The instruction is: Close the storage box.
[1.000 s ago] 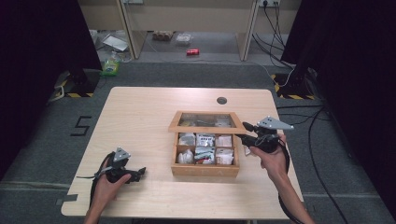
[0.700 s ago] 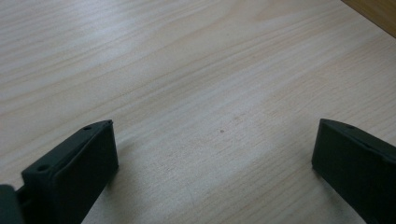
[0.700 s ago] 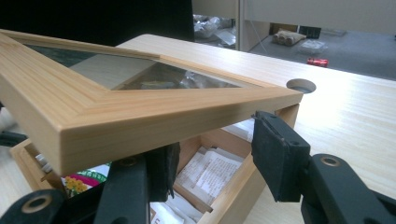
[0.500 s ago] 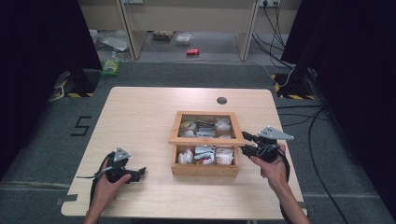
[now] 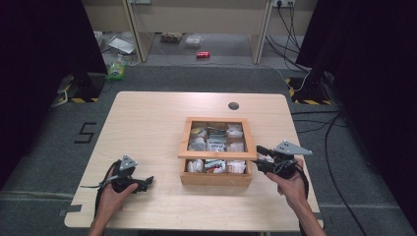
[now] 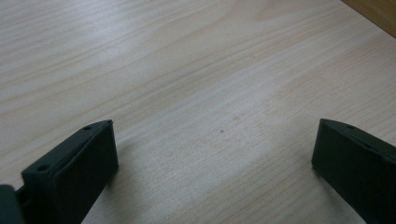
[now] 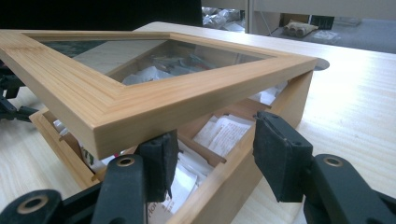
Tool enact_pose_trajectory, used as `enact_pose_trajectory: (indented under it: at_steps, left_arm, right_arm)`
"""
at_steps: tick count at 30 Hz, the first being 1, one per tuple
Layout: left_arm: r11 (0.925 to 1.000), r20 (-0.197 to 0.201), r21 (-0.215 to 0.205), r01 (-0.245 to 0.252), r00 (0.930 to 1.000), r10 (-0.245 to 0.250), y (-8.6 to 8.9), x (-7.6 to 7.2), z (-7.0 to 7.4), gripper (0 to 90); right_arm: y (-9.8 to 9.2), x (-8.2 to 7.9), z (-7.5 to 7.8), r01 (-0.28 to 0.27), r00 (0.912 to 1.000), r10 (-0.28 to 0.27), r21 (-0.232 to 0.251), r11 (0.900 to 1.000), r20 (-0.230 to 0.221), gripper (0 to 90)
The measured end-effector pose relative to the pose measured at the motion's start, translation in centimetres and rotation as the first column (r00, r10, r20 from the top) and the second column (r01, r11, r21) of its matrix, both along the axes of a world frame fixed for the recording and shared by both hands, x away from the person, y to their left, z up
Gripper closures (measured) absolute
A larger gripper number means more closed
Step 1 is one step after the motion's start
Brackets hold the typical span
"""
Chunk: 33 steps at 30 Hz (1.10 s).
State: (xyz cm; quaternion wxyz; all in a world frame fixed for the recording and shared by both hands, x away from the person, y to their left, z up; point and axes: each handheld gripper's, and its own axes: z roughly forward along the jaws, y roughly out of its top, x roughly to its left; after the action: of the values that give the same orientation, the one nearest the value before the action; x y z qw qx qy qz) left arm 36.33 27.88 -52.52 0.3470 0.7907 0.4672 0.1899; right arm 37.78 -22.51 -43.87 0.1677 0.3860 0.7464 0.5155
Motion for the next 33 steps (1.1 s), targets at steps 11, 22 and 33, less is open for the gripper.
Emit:
enact_pose_trajectory:
  at_steps: [11,22,33]
  left_arm:
    - [1.0,-0.001,-0.001,-0.001,1.0,0.001,0.0,0.0,0.0,0.0]
    - [1.0,0.0,0.0,0.0,1.0,0.0,0.0,0.0,0.0,0.0]
    - [1.0,-0.001,-0.001,-0.001,1.0,0.001,0.0,0.0,0.0,0.0]
  right_arm:
    - [-0.2,-0.4,-1.0,-0.005,0.9999,0.005,0.0,1.0,-0.017,50.4]
    - [-0.3,-0.4,-1.3,0.005,0.9999,-0.005,-0.015,1.0,-0.009,50.1]
    - [-0.3,-0.4,-1.6,0.008,1.0,-0.008,-0.041,0.999,0.0,50.1]
